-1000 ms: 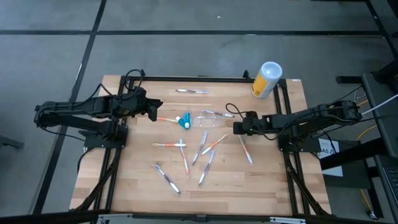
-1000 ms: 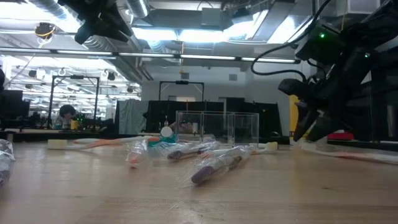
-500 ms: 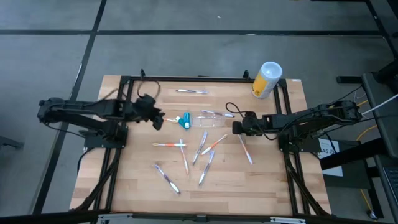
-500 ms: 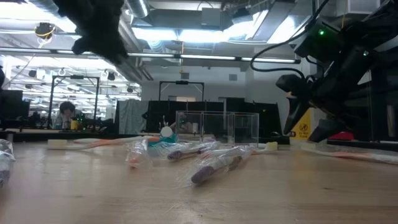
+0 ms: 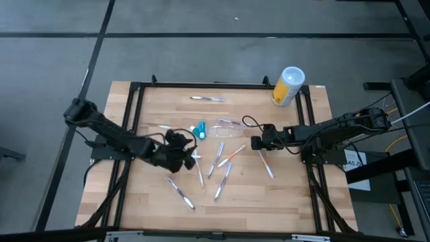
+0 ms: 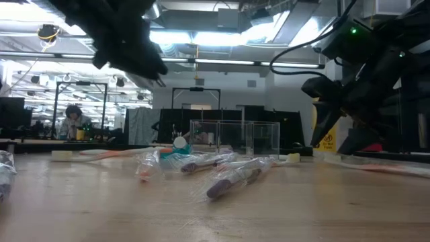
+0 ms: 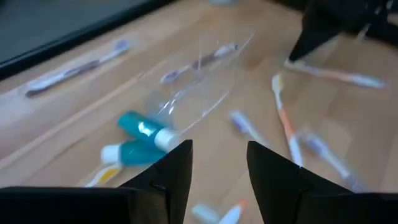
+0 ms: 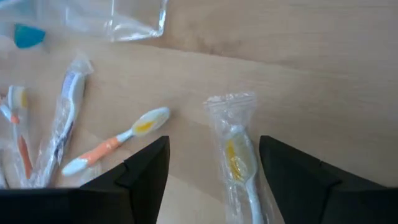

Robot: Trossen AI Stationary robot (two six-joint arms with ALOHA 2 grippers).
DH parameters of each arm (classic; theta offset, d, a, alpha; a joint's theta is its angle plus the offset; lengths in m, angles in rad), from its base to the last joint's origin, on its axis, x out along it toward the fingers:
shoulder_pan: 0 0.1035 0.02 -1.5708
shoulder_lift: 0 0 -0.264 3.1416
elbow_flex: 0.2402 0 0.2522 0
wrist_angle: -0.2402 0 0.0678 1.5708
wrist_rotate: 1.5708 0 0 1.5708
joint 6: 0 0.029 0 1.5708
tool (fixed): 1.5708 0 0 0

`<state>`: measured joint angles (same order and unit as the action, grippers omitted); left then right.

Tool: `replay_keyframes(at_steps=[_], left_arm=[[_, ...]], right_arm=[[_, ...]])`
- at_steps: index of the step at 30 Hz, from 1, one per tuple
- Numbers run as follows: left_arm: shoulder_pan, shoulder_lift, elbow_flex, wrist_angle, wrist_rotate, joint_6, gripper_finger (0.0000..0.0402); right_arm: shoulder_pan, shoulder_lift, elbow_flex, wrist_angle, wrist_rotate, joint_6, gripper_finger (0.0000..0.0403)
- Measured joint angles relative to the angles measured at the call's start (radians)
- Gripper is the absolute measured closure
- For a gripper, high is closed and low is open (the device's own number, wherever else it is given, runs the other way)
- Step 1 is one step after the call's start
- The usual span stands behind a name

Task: Pick & Place toothbrushing station
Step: Put the blue mouthwash into the middle section of the transparent organizer

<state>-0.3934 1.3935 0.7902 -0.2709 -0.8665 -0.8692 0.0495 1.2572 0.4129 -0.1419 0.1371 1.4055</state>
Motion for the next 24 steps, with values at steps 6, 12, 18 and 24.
replay_keyframes(at_steps=[6, 12, 18, 24], left_arm=[[0.003, 0.121, 0.0, -0.08, -0.039, -0.372, 0.0253], [0.034, 0.201, 0.0, 0.035, 0.062, -0.473, 0.0218], [0.092, 0.256, 0.0, 0.035, 0.126, -0.746, 0.0143], [0.165, 0.227, 0.0, 0.109, 0.163, -0.889, 0.012]], right_arm=[[0.049, -0.035, 0.0, 0.044, -0.011, -0.136, 0.0151], [0.093, -0.13, 0.0, 0.036, 0.0, -0.212, 0.0151], [0.117, -0.189, 0.0, 0.029, -0.098, -0.205, 0.0151], [0.119, -0.214, 0.0, 0.032, -0.207, -0.187, 0.0151]])
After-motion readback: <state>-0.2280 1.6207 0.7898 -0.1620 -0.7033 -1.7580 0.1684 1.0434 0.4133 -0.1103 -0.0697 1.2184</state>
